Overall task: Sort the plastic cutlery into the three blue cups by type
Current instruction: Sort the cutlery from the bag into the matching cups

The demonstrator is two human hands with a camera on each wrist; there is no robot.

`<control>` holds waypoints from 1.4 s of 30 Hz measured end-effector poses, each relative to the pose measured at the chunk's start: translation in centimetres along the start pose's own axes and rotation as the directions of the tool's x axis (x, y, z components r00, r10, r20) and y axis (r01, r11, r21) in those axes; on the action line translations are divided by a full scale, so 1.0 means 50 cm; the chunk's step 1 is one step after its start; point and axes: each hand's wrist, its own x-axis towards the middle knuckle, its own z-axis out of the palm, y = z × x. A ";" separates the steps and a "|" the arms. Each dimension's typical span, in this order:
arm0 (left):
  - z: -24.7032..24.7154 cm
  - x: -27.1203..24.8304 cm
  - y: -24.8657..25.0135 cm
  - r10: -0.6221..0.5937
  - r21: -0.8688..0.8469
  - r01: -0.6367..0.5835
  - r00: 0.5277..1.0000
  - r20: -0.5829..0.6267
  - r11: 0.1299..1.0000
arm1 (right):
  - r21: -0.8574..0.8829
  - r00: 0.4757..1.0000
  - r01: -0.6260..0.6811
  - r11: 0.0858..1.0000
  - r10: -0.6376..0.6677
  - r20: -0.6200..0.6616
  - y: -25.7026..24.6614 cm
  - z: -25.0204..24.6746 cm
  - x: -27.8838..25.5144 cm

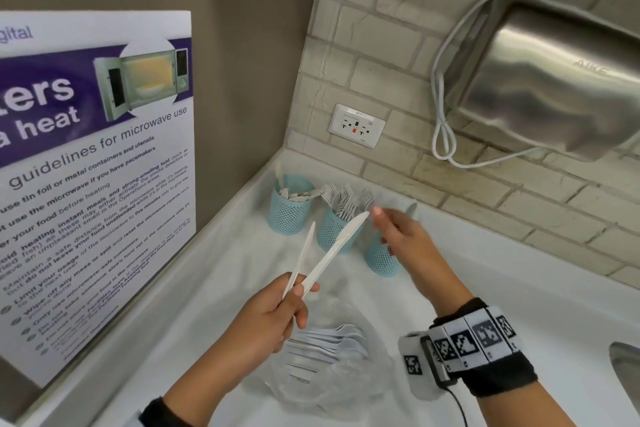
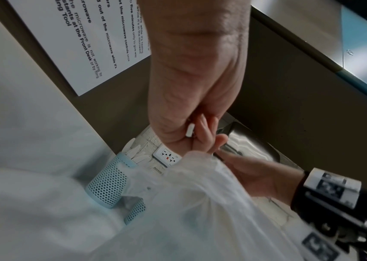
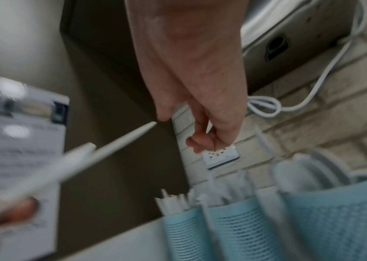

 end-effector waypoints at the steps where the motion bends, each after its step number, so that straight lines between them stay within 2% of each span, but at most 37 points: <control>1: 0.003 0.000 0.000 0.001 0.002 -0.001 1.000 0.008 1.000 | 0.035 0.993 -0.037 0.999 0.033 0.111 -0.007 0.013 -0.012; 4: 0.009 -0.004 0.003 -0.008 -0.018 0.009 1.000 0.022 1.000 | 0.243 0.955 -0.123 0.962 0.048 0.293 -0.021 0.042 -0.034; 6: 0.007 -0.008 0.006 -0.014 -0.053 0.015 1.000 0.021 0.998 | 0.399 0.950 -0.180 0.899 0.053 0.309 -0.035 0.052 -0.040; 8: 0.002 -0.010 0.009 -0.009 -0.084 0.010 1.000 0.013 0.996 | 0.474 0.956 -0.201 0.857 0.067 0.285 -0.048 0.056 -0.043; 11: -0.003 -0.013 0.017 -0.003 -0.116 0.005 1.000 0.017 0.993 | 0.441 0.950 -0.199 0.875 0.063 0.305 -0.061 0.064 -0.053; 17: 0.000 -0.019 0.019 -0.019 -0.081 0.028 0.993 0.117 0.996 | 0.332 0.839 -0.212 0.919 -0.002 0.544 -0.072 0.096 -0.090; 19: -0.002 -0.019 0.016 -0.016 -0.073 0.026 0.991 0.129 0.997 | 0.304 0.836 -0.207 0.930 0.006 0.549 -0.074 0.101 -0.090; 21: -0.004 -0.020 0.017 -0.020 -0.092 0.031 0.993 0.114 0.995 | 0.297 0.877 -0.190 0.936 0.026 0.480 -0.081 0.098 -0.082; 25: -0.011 -0.016 0.020 -0.006 -0.162 0.010 1.000 0.023 0.987 | 0.459 0.980 -0.127 0.880 0.039 0.197 -0.095 0.068 -0.043; 28: -0.017 -0.010 0.022 0.002 -0.185 -0.013 0.998 -0.057 0.983 | 0.555 1.000 0.014 0.832 -0.010 -0.010 -0.102 0.044 -0.005; 31: -0.018 -0.006 0.023 0.015 -0.189 -0.033 0.995 -0.095 0.981 | 0.565 0.985 0.142 0.813 -0.059 -0.163 -0.103 0.042 0.025; 35: -0.016 -0.004 0.018 0.011 -0.151 -0.024 0.996 -0.085 0.988 | 0.523 0.967 0.180 0.833 -0.052 -0.250 -0.085 0.073 0.067; 42: -0.025 -0.003 0.011 -0.006 -0.113 -0.004 0.996 -0.085 0.994 | 0.563 0.968 0.139 0.815 0.010 -0.252 -0.065 0.149 0.105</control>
